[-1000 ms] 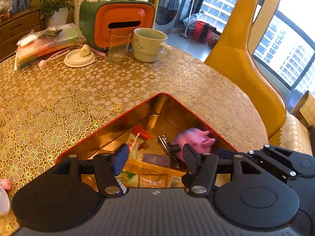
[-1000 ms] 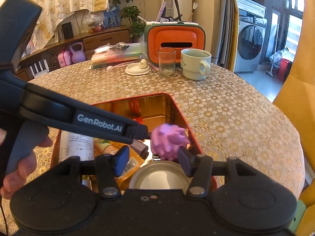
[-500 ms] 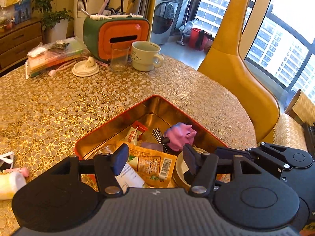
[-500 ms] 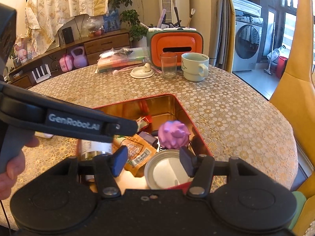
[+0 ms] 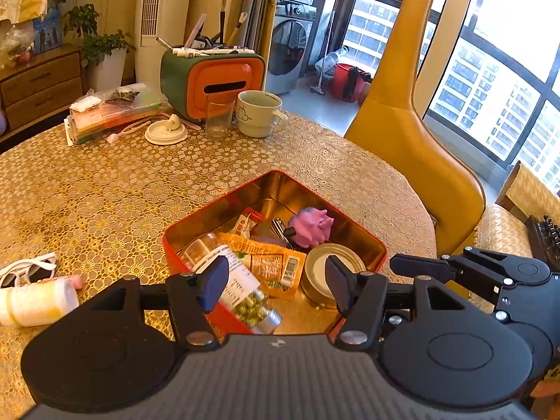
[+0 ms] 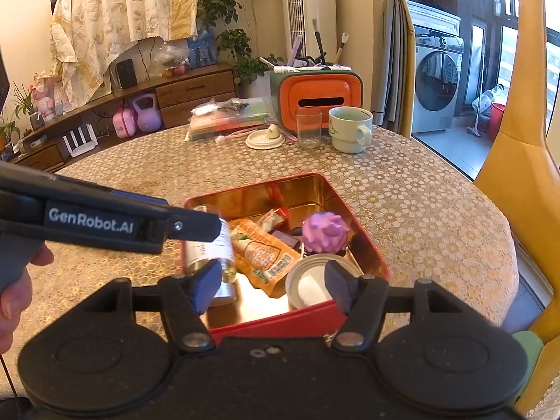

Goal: Organize rigid objects
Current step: 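Withdraw both open grippers up from the red tin, then move both grippers toward the white charger block and white bottle, then grasp the white charger block with the left gripper while the right grasps the white bottle, then carry the charger block and white bottle into the red tin and release both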

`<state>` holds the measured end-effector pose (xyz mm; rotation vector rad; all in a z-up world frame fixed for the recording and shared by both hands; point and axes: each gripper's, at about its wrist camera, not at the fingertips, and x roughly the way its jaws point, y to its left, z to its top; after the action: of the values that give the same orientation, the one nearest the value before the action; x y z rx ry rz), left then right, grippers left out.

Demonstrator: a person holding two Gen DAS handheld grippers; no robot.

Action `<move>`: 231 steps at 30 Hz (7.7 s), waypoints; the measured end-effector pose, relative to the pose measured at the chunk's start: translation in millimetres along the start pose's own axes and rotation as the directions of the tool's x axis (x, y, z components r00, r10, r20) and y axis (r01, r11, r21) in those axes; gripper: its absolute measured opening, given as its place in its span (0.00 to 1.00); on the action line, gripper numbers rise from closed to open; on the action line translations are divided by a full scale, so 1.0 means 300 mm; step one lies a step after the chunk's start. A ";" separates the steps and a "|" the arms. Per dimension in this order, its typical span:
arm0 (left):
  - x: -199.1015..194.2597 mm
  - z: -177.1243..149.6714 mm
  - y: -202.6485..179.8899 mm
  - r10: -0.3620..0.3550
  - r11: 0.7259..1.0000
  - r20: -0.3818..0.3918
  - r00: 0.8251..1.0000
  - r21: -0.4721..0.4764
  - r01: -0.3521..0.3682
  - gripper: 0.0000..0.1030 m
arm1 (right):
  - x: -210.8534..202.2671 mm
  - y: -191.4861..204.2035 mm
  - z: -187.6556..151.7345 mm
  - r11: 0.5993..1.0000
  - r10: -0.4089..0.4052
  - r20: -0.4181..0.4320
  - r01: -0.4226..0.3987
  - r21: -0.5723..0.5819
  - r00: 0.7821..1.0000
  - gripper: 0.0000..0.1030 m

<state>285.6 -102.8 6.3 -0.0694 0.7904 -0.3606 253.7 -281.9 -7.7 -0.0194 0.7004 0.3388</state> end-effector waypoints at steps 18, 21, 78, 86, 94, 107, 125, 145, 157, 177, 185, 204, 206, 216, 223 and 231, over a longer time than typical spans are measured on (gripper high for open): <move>-0.199 -0.137 0.085 0.046 0.999 0.098 0.994 -0.002 -0.046 0.80 | -0.093 0.109 -0.061 0.999 0.028 0.038 -0.027 -0.022 0.999 0.97; -0.228 -0.161 0.110 0.076 0.997 0.116 0.990 -0.002 -0.077 0.82 | -0.098 0.137 -0.064 0.999 0.032 0.054 -0.030 -0.038 0.998 1.00; -0.094 -0.336 0.956 0.436 0.868 -0.005 0.900 -0.261 -0.422 0.83 | 0.446 0.685 0.078 0.876 0.234 -0.152 -0.276 -0.397 0.960 1.00; -0.043 -0.329 0.985 0.428 0.871 -0.003 0.904 -0.264 -0.414 0.83 | 0.553 0.693 0.097 0.862 0.229 -0.186 -0.288 -0.416 0.955 1.00; -0.018 -0.326 0.980 0.445 0.874 0.025 0.895 -0.228 -0.428 0.82 | 0.632 0.727 0.099 0.844 0.209 -0.183 -0.272 -0.462 0.961 0.99; -0.005 -0.329 0.932 0.429 0.897 0.069 0.900 -0.145 -0.417 0.50 | 0.655 0.791 0.080 0.815 0.197 -0.204 -0.276 -0.509 0.959 0.82; -0.037 -0.344 0.896 0.421 0.899 0.066 0.904 -0.160 -0.407 0.39 | 0.585 0.796 0.030 0.835 0.169 -0.157 -0.226 -0.503 0.973 0.48; -0.182 -0.369 0.722 0.372 0.917 0.074 0.925 -0.188 -0.353 0.39 | 0.310 0.688 -0.012 0.929 0.211 -0.028 -0.209 -0.306 0.977 0.43; -0.250 -0.340 0.536 0.319 0.942 0.097 0.943 -0.142 -0.305 0.39 | 0.137 0.547 -0.054 0.959 0.180 0.029 -0.169 -0.228 0.983 0.43; -0.241 -0.251 0.256 0.196 0.980 0.124 0.973 -0.060 -0.190 0.39 | -0.094 0.245 0.010 0.986 0.158 0.123 -0.150 -0.070 0.980 0.43; -0.218 -0.183 0.181 0.182 0.983 0.151 0.972 -0.015 -0.181 0.39 | -0.122 0.134 0.052 0.996 0.086 0.162 -0.080 -0.043 0.983 0.43; -0.027 -0.017 0.040 0.110 0.993 0.115 0.987 0.039 -0.115 0.39 | -0.042 -0.025 0.032 1.000 0.023 0.094 -0.023 -0.002 0.995 0.43; 0.001 -0.002 0.033 0.107 0.993 0.104 0.989 0.042 -0.112 0.39 | -0.031 -0.031 0.034 1.000 0.029 0.085 -0.029 -0.006 0.996 0.43; 0.130 0.039 -0.005 0.092 0.993 0.066 0.994 0.071 -0.097 0.39 | 0.058 -0.094 0.030 0.993 0.102 0.018 -0.102 0.052 0.995 0.43; 0.209 0.051 -0.010 0.089 0.994 0.032 0.996 0.063 -0.091 0.39 | 0.107 -0.132 0.025 0.989 0.128 -0.009 -0.127 0.080 0.992 0.43; 0.285 0.048 -0.007 0.094 0.994 -0.006 0.996 0.050 -0.094 0.39 | 0.128 -0.180 0.034 0.985 0.127 0.009 -0.127 0.120 0.992 0.43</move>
<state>350.4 -135.2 -41.5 0.0156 0.7902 -0.2911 304.2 -320.2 -29.4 0.1410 0.7216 0.4184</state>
